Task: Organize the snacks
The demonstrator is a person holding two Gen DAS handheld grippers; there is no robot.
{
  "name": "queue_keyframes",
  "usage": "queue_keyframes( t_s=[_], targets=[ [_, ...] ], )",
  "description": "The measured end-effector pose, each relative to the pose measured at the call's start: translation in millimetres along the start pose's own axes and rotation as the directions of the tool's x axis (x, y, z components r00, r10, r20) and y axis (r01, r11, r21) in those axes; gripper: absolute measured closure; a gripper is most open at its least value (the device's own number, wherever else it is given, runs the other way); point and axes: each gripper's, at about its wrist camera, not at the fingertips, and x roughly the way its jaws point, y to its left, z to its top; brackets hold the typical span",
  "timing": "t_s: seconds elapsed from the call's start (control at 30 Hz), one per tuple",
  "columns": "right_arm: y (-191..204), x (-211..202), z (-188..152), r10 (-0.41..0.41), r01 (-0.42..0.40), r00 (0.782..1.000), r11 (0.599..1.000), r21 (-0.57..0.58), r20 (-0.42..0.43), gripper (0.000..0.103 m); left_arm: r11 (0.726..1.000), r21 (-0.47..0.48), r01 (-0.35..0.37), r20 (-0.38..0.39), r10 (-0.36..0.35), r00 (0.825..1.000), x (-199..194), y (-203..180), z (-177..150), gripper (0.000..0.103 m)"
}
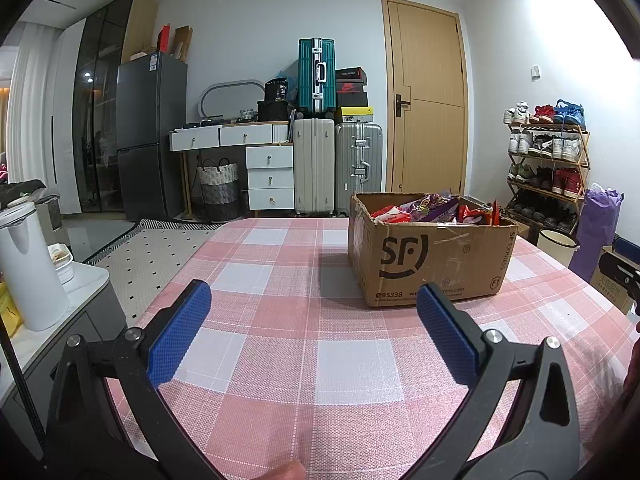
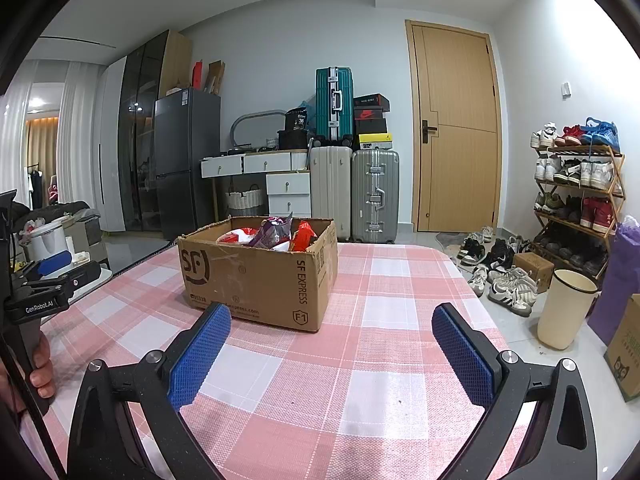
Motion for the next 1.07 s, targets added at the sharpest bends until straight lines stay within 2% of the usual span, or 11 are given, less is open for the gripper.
queue_keyframes(
  t_s=[1.07],
  targets=[
    [0.0,0.3,0.5,0.000,0.000,1.000,1.000,-0.002,-0.001,0.001,1.000,0.000,0.001,0.004,-0.001,1.000,-0.5,-0.1,-0.4,0.000]
  ],
)
